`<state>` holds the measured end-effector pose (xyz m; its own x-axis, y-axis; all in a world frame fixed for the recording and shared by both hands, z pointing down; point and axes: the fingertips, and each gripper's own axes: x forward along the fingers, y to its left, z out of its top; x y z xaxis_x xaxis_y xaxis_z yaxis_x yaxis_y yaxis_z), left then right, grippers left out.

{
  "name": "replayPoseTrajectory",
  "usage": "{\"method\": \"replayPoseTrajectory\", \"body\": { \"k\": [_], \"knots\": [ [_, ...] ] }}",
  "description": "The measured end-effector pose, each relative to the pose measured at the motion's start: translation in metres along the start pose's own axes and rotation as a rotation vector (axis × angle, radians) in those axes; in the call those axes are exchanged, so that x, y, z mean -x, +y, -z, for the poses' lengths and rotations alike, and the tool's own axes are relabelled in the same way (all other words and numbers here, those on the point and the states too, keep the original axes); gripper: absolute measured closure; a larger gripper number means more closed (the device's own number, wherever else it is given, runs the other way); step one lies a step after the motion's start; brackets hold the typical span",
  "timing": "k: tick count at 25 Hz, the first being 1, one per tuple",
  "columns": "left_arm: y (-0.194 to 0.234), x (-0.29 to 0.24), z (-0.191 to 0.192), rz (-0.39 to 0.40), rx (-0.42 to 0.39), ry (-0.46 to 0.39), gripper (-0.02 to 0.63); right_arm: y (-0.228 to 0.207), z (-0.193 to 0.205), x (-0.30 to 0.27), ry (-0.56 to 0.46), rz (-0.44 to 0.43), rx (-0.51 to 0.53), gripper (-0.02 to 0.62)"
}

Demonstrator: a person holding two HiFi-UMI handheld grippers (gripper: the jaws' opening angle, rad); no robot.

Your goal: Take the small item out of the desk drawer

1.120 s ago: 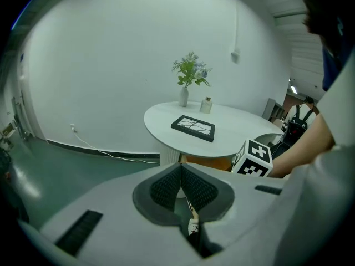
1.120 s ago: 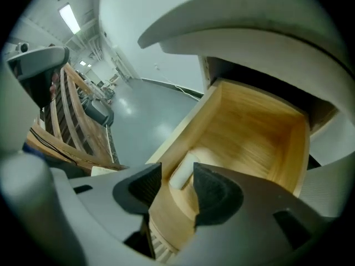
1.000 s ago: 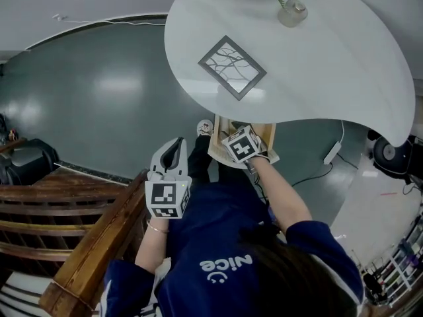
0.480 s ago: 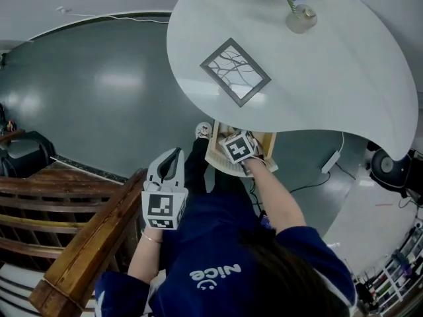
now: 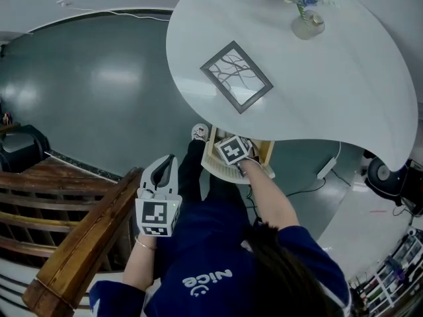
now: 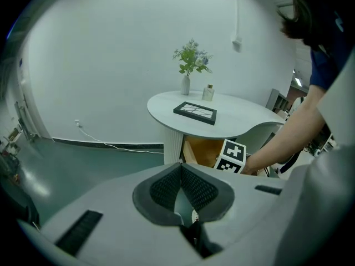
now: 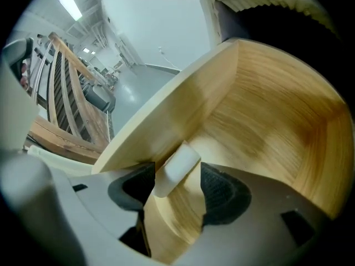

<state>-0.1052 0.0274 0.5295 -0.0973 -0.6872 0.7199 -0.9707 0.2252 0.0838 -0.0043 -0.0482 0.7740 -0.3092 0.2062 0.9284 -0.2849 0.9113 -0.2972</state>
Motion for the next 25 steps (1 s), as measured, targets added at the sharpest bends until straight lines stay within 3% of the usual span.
{"method": "replayPoseTrajectory", "body": {
  "k": [8,15,18,21,25],
  "knots": [
    [0.008,0.001,0.006,-0.017,0.006,0.015,0.603,0.001,0.010,-0.015,0.052,-0.028,0.004,0.318],
    [0.010,0.002,0.016,-0.022,0.014,0.038,0.603,0.000,0.011,-0.017,0.056,-0.003,0.010,0.315],
    [0.010,0.001,0.017,-0.021,0.008,0.037,0.603,-0.007,0.009,-0.016,0.042,0.030,0.004,0.355],
    [0.009,0.001,0.018,-0.018,0.001,0.038,0.602,-0.015,0.010,-0.016,0.034,0.082,0.017,0.440],
    [0.010,0.001,0.019,-0.017,-0.004,0.039,0.603,-0.017,0.010,-0.015,0.031,0.091,0.021,0.442]
  ]
}}
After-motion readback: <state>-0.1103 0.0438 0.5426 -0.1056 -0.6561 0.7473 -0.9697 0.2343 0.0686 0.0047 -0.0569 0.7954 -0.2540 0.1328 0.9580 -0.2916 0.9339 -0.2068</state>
